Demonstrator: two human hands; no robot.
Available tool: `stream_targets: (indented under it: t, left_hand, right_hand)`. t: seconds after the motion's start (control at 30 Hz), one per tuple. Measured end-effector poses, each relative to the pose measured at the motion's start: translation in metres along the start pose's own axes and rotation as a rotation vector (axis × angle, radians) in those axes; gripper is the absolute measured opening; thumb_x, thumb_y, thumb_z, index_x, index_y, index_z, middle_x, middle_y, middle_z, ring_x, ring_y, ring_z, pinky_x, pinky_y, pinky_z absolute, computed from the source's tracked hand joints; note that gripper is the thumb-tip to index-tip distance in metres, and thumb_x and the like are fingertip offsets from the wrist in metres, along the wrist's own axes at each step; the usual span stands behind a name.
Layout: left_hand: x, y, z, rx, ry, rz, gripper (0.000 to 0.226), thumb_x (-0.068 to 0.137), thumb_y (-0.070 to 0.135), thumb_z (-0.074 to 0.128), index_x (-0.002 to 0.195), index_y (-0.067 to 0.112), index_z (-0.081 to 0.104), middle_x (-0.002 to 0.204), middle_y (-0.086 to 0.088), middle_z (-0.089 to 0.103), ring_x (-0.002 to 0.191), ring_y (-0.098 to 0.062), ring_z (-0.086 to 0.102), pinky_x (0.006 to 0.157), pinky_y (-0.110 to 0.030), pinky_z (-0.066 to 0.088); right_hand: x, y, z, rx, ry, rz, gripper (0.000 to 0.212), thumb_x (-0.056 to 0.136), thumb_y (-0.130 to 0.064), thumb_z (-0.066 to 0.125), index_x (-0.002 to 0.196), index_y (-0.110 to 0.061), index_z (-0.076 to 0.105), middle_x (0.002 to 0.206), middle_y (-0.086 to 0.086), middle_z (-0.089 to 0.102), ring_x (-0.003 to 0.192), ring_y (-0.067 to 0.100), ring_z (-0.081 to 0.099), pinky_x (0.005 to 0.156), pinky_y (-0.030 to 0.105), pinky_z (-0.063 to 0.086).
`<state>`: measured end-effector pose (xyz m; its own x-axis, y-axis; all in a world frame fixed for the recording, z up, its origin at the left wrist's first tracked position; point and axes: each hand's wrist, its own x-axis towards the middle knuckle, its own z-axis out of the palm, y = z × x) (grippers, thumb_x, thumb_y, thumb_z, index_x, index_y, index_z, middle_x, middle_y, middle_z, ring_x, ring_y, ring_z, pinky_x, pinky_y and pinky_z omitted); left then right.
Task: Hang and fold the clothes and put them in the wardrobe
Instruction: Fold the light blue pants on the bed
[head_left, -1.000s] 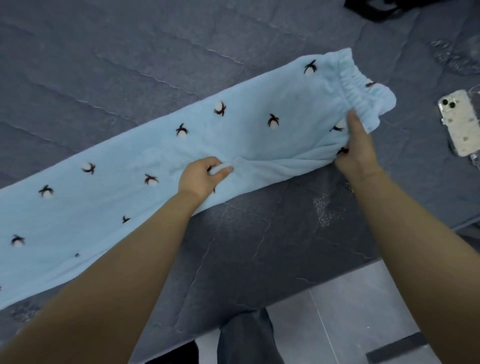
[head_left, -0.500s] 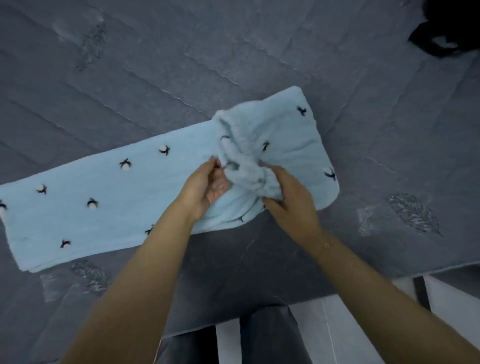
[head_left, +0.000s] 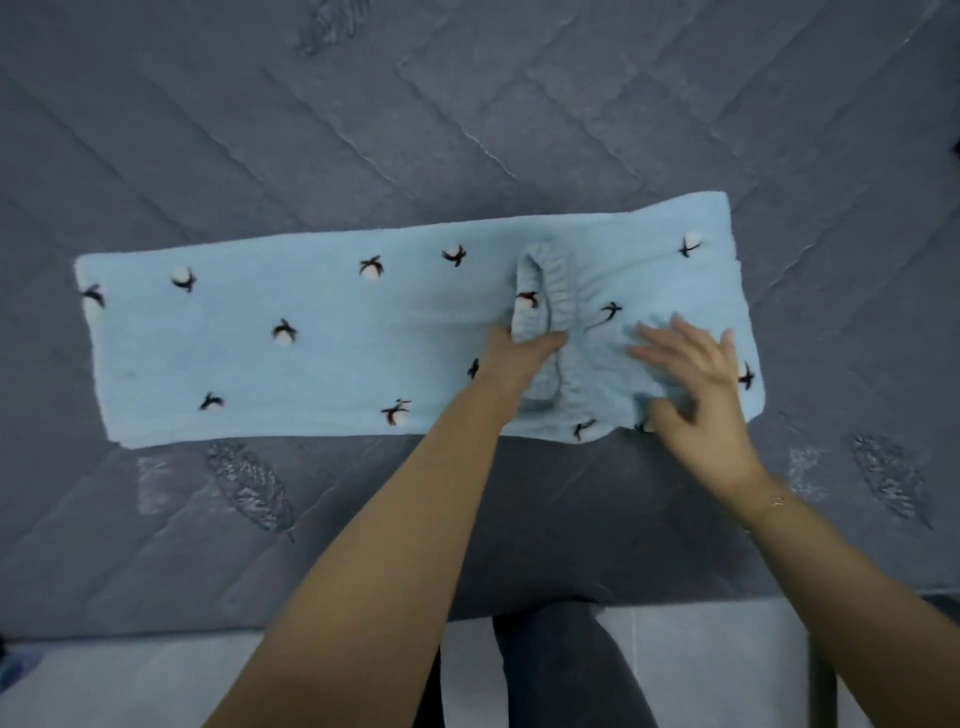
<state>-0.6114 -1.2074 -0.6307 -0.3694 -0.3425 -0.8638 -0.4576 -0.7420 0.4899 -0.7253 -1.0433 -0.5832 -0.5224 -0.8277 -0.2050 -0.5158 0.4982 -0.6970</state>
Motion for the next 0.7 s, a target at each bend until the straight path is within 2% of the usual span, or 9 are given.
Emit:
stream_targets:
  t: [0.1,0.23,0.37,0.47,0.6,0.67,0.7]
  left_hand:
    - [-0.018,0.013,-0.05,-0.039,-0.067,0.111,0.034,0.086,0.02,0.073,0.118,0.009,0.066,0.111,-0.008,0.072,0.099,-0.021,0.069,0.081,-0.03,0.058]
    - [-0.051,0.03,-0.161,0.012,-0.013,0.22,0.032,0.088,0.024,0.071,0.118,0.015,0.067,0.111,-0.002,0.073,0.099,-0.016,0.07,0.084,-0.03,0.057]
    - [-0.066,0.041,-0.276,0.052,0.12,0.254,0.025,0.087,0.019,0.071,0.111,0.015,0.07,0.109,-0.004,0.073,0.099,-0.019,0.071,0.08,-0.03,0.058]
    - [-0.063,0.047,-0.338,0.077,0.212,0.237,0.016,0.086,0.016,0.071,0.102,0.019,0.071,0.1,0.0,0.076,0.094,-0.019,0.072,0.068,-0.025,0.058]
    - [-0.053,0.036,-0.389,0.041,0.291,0.22,0.031,0.083,0.014,0.073,0.114,0.014,0.067,0.101,0.0,0.075,0.095,-0.019,0.072,0.066,-0.025,0.058]
    - [-0.049,0.026,-0.396,0.06,0.392,0.208,0.044,0.08,0.018,0.078,0.12,0.012,0.061,0.105,-0.001,0.074,0.092,-0.018,0.071,0.066,-0.025,0.058]
    - [-0.047,0.02,-0.397,0.128,0.463,0.213,0.051,0.079,0.022,0.08,0.123,0.013,0.056,0.11,-0.001,0.07,0.095,-0.016,0.069,0.072,-0.026,0.057]
  right_hand:
    - [0.011,-0.002,-0.011,-0.12,0.068,0.077,0.051,0.088,-0.032,0.047,0.138,-0.02,0.054,0.155,0.0,0.035,0.148,0.02,0.02,0.121,0.046,-0.002]
    - [0.032,-0.011,0.018,-0.22,-0.038,0.051,0.061,0.095,-0.047,0.041,0.152,-0.028,0.031,0.163,-0.002,0.01,0.151,0.019,0.002,0.12,0.044,-0.006]
    - [0.053,-0.039,0.083,-0.299,-0.188,-0.073,0.061,0.097,-0.046,0.037,0.154,-0.027,0.025,0.164,-0.002,0.007,0.151,0.02,0.001,0.12,0.05,-0.006]
    - [0.063,-0.064,0.137,-0.406,-0.257,-0.154,0.061,0.098,-0.049,0.032,0.154,-0.027,0.022,0.163,-0.002,0.008,0.151,0.022,0.002,0.119,0.053,-0.006]
    - [0.067,-0.087,0.181,-0.484,-0.275,-0.2,0.068,0.095,-0.061,0.024,0.155,-0.028,0.02,0.164,-0.003,0.006,0.151,0.021,-0.001,0.118,0.055,-0.009]
    - [0.066,-0.093,0.191,-0.498,-0.302,-0.265,0.076,0.091,-0.069,0.027,0.155,-0.028,0.021,0.164,-0.002,0.007,0.151,0.021,0.001,0.118,0.058,-0.006]
    - [0.065,-0.094,0.194,-0.509,-0.317,-0.301,0.081,0.088,-0.073,0.03,0.155,-0.028,0.022,0.164,-0.001,0.008,0.151,0.021,0.002,0.118,0.059,-0.005]
